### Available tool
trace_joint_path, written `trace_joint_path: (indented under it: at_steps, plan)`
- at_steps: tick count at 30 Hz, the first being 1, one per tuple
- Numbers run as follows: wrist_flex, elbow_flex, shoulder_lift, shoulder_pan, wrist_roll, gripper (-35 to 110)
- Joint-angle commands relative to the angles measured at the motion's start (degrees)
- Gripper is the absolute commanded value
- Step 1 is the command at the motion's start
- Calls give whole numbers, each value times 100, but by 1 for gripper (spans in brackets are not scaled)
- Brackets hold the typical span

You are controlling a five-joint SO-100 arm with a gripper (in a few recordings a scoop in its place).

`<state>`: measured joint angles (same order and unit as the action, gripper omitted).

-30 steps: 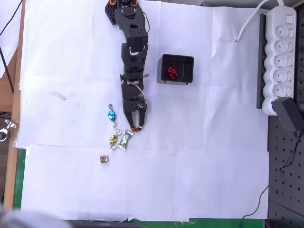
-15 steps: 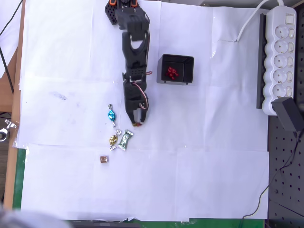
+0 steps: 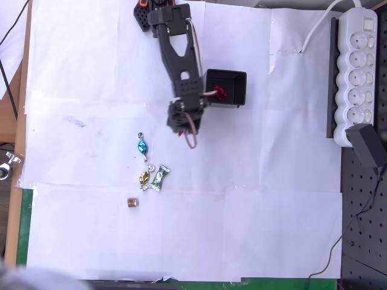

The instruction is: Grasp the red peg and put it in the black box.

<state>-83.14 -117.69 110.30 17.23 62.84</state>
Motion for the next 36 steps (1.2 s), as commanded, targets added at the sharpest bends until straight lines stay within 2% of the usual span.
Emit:
trace_joint_path:
  at_steps: [1,12,18,24,36]
  plan:
    - [-439,-967,-747,694,-264,0]
    - [-378,-1028,-826,2312,-773,0]
    - [-369,-422,-1204,2865,-993,0]
    - [-352,-123,-1494,2953,-1011,0]
    - [-378,923,-2215,2470,-633,0]
